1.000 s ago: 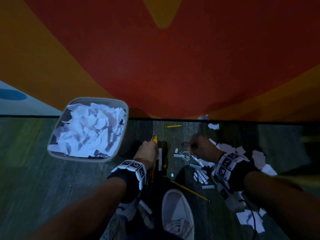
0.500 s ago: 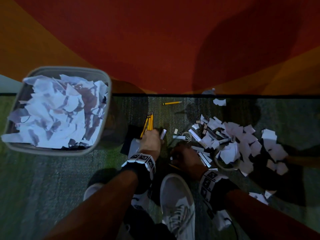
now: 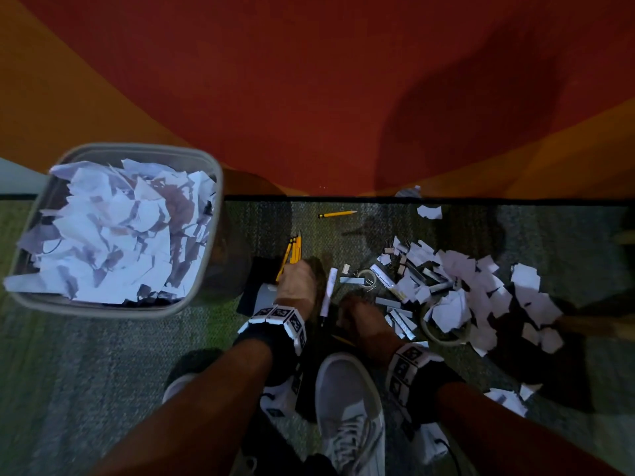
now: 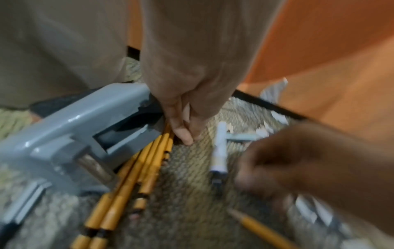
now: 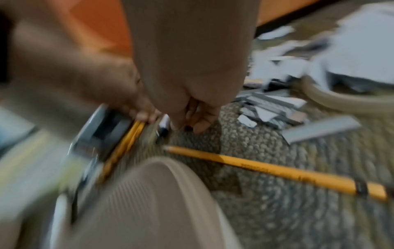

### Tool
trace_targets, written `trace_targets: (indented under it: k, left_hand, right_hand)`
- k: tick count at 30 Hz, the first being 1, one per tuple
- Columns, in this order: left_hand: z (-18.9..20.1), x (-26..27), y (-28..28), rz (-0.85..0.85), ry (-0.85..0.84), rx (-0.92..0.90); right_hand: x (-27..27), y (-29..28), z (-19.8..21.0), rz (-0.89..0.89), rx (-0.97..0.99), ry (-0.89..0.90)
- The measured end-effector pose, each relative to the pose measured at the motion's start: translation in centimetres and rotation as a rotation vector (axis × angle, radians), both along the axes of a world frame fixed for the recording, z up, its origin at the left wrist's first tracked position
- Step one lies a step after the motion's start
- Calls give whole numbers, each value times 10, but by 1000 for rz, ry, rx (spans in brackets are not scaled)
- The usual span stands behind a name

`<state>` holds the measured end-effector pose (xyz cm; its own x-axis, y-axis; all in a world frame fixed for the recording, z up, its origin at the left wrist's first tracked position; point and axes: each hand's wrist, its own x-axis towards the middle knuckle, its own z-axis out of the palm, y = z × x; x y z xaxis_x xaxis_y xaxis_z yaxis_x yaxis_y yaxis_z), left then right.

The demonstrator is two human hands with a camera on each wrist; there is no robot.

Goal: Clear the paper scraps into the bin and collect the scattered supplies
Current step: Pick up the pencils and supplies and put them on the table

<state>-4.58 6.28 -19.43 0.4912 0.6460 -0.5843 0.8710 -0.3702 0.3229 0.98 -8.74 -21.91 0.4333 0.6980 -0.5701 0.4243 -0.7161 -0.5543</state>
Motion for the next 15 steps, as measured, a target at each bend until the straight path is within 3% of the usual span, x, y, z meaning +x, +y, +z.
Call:
trace_targets:
  k: [5,11,15]
  left_hand:
    - [-7,-4,-1,-74,-87,25]
    - [9,-7,3,128,-391,-173]
    - [51,-9,2,218,-574,-277]
  right_hand:
    - [13,-15,3,-275,229,-15]
    - [35,-5,43,-478,397,53]
    - [38,1,68,-537,457,51]
